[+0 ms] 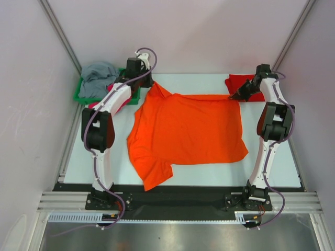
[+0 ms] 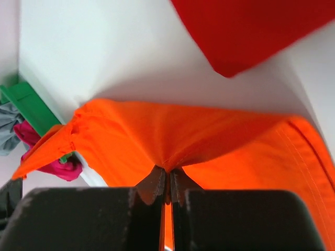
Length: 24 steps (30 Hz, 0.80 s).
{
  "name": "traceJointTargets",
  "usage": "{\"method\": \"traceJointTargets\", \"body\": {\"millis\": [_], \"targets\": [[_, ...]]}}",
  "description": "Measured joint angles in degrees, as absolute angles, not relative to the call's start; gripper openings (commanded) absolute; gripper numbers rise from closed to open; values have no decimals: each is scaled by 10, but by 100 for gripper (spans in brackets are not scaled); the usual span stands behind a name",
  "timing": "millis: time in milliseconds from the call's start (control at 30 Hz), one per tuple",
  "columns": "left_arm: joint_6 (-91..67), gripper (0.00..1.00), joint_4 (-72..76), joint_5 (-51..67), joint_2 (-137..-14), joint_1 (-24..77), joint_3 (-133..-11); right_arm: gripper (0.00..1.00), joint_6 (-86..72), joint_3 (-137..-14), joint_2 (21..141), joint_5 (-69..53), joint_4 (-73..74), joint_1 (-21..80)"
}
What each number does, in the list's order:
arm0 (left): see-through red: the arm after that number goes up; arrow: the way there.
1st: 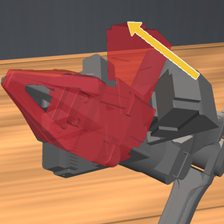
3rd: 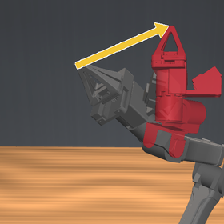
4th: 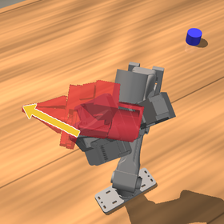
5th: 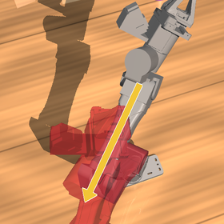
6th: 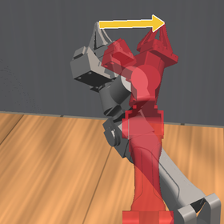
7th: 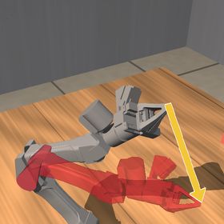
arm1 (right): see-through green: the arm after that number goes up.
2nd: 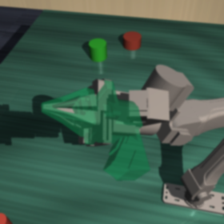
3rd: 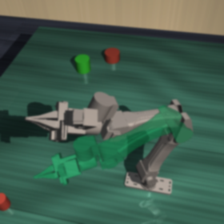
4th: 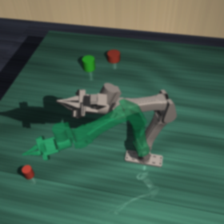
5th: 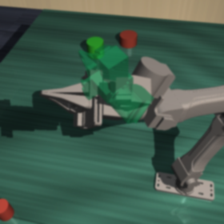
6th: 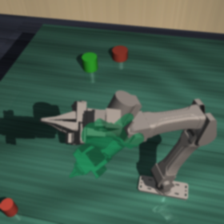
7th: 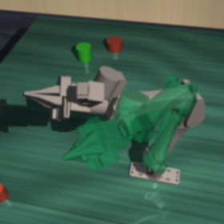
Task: Fold and stack the t-shirts
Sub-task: Flatten the tshirt out
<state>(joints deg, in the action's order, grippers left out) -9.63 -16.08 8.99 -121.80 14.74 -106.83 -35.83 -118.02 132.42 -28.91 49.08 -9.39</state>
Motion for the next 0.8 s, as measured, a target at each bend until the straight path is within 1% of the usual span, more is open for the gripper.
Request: {"method": "traceJointTargets", "body": {"millis": [200, 333, 633, 800], "targets": [[-101, 1, -169, 75, -1120, 170, -968, 0, -342, -1194, 1324, -289, 569, -107], [-106, 0, -168, 70, -1067, 175, -919, 0, -325, -1214, 1324, -289, 595, -111], [-106, 0, -174, 48, -1027, 175, -901, 0, -310, -1212, 1322, -289, 609, -110], [-112, 0, -184, 37, -955, 175, -892, 0, -310, -1202, 1283, -289, 613, -111]]}}
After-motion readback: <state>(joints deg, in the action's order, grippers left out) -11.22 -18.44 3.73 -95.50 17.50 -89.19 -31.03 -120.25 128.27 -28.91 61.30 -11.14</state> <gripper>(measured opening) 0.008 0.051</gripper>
